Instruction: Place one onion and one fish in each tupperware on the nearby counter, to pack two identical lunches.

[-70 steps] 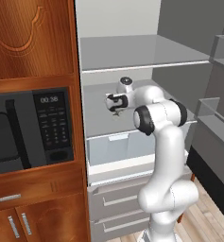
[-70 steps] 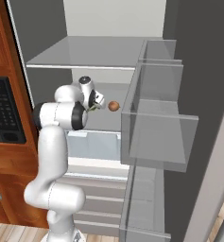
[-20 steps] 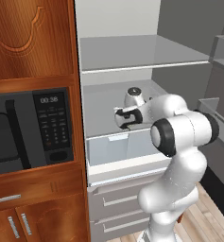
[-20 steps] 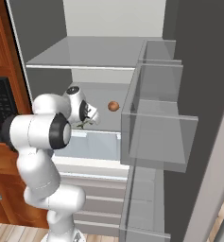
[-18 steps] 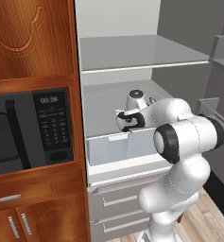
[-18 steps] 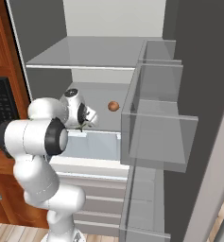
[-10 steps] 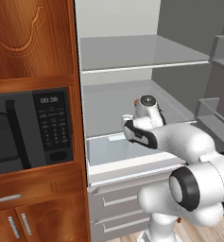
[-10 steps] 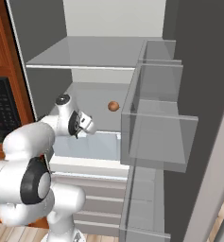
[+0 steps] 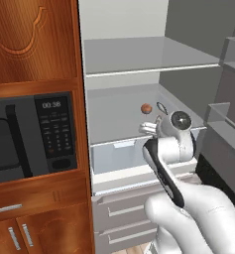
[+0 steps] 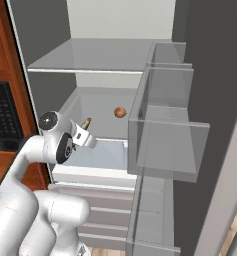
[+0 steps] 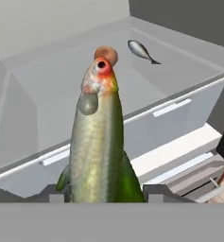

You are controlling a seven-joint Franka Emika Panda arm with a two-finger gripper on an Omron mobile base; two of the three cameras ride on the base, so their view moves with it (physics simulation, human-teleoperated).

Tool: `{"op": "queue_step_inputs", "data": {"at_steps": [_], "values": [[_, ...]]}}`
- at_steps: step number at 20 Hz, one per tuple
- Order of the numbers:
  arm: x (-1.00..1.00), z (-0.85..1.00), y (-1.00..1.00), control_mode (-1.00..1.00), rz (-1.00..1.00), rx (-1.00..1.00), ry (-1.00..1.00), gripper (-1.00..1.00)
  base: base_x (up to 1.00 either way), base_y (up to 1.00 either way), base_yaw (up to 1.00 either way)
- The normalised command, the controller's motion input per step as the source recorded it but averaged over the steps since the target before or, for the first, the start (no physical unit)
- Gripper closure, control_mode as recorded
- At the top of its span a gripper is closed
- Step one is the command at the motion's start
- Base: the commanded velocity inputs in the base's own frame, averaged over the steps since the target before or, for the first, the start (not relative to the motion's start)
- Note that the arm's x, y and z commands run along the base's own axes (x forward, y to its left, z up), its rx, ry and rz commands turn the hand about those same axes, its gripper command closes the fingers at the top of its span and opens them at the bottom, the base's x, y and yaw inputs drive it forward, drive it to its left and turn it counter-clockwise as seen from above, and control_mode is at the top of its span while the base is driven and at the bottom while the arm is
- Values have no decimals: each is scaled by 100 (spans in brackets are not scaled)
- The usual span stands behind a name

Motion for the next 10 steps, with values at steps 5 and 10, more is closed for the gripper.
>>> {"op": "queue_step_inputs", "data": {"at_steps": [5,10], "values": [[-90,95,-9,-100,5,0,-3,100,0,0,0],[-43,62,-24,-100,7,0,0,100,0,0,0]]}}
